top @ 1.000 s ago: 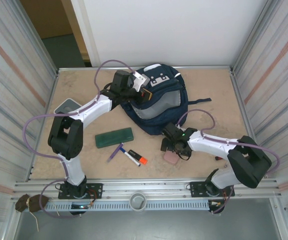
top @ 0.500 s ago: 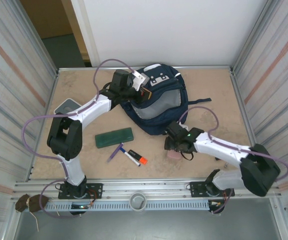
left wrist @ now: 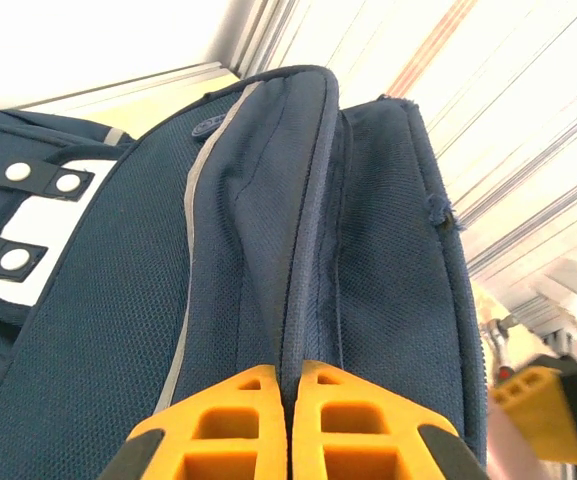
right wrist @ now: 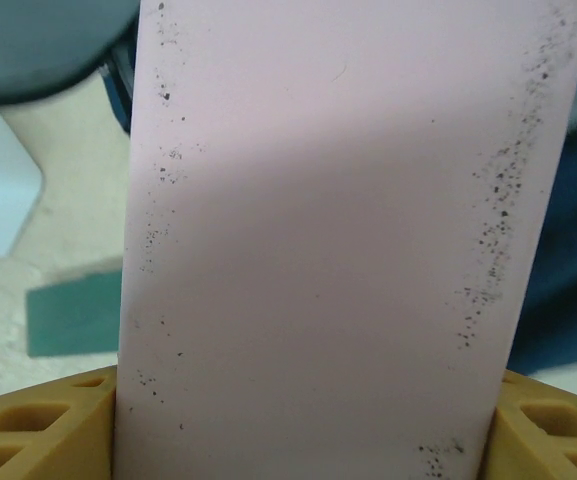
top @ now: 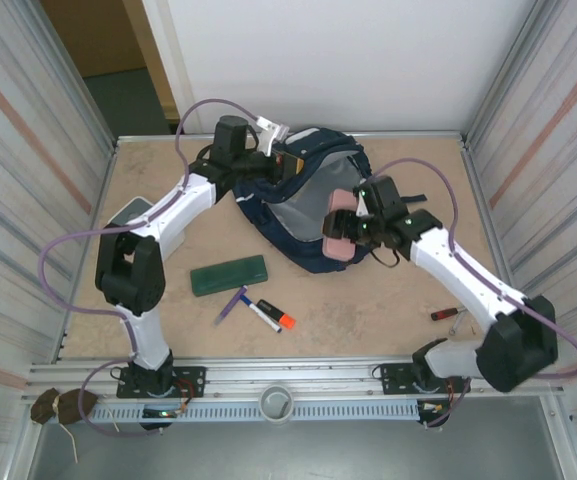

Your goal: Pack the student bag

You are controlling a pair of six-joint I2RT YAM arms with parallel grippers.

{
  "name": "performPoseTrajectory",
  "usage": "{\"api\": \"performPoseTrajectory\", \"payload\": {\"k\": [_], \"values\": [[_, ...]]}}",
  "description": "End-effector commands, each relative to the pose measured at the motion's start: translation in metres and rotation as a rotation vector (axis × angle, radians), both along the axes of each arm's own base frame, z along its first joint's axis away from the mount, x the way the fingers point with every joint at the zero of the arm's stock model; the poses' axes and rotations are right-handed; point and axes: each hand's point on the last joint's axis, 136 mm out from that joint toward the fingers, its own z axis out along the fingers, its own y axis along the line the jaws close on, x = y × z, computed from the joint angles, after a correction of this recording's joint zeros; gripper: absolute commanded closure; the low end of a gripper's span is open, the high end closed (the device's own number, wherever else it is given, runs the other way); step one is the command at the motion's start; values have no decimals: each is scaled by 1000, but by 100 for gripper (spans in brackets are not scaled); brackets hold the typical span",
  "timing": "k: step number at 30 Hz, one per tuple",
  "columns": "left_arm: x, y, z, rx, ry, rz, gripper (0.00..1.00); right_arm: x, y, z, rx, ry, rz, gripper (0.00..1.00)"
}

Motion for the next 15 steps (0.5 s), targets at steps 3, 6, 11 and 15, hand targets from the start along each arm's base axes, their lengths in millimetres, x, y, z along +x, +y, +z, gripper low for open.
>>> {"api": "performPoseTrajectory", "payload": {"k": [3, 6, 11, 15], "values": [[0, -9, 64, -137, -99, -77, 100, 54, 23, 8, 199, 1, -7, 64], [1, -10, 64, -146, -92, -81, 100, 85, 23, -9, 229, 45, -103, 63], [2, -12, 61, -154, -76, -84, 100, 135, 33, -29, 272, 48, -197, 59], [3, -13, 59, -160, -66, -85, 100, 161, 36, -48, 259, 45, -234, 42]]}}
